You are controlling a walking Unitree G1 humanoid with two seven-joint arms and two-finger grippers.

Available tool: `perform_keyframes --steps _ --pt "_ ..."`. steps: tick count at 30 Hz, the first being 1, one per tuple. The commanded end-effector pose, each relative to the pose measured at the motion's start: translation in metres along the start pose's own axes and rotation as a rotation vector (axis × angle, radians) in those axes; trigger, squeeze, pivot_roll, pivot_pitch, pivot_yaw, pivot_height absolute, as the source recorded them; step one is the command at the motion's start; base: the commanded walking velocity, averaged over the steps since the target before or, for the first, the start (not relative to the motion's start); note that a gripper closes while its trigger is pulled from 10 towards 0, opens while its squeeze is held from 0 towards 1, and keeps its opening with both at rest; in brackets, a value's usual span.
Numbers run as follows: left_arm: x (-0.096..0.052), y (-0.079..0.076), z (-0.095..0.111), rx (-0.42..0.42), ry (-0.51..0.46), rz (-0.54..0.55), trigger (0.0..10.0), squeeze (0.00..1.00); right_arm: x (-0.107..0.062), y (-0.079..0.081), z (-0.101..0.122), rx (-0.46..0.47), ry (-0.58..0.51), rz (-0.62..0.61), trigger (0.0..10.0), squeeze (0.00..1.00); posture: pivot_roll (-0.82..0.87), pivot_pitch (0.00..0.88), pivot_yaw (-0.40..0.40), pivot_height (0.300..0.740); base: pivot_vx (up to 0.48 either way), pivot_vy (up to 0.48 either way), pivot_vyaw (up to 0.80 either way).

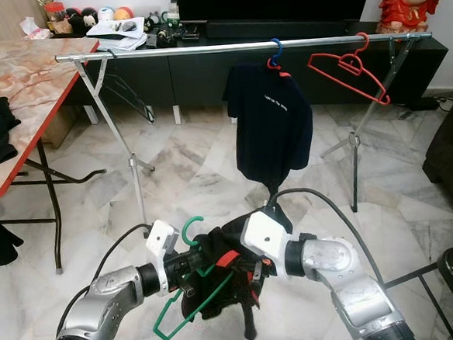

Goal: Hang hanger

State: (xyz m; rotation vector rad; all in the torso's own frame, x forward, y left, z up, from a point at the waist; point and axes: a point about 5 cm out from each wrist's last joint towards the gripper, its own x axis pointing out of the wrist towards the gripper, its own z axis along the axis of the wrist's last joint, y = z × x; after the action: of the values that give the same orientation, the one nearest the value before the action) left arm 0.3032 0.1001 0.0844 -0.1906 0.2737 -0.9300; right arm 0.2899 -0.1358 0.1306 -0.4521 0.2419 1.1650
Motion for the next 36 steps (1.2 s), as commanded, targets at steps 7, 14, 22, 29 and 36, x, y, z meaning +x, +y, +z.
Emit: perform_keyframes --steps 7,14,22,29,36 --pt "0.001 -0.001 0.002 0.009 -0.013 0.003 10.0 0.00 -0.005 0.013 -0.009 -0.018 0.091 0.098 10.0 1.00 0.00 0.120 -0.058 0.721 0.000 0.000 0.00" --pt "0.000 0.000 0.001 0.007 -0.009 0.009 10.0 0.00 -0.005 0.012 -0.010 -0.041 0.110 0.080 10.0 1.00 0.00 0.123 -0.058 0.721 0.000 0.000 0.00" --pt "-0.001 0.003 -0.001 0.017 0.001 0.036 10.0 0.00 -0.010 0.009 -0.011 -0.059 0.159 0.077 10.0 1.00 0.00 0.123 -0.058 0.721 0.000 0.000 0.00" --pt "0.000 0.005 -0.001 0.025 0.004 0.062 10.0 0.00 -0.016 0.009 -0.021 -0.090 0.246 0.073 10.0 1.00 0.00 0.122 -0.065 0.721 0.000 0.000 0.00" --pt "0.000 0.011 0.000 0.047 -0.007 0.125 10.0 0.00 -0.020 -0.007 -0.031 -0.134 0.363 -0.054 10.0 0.00 0.00 0.121 -0.076 0.721 0.000 0.000 0.00"
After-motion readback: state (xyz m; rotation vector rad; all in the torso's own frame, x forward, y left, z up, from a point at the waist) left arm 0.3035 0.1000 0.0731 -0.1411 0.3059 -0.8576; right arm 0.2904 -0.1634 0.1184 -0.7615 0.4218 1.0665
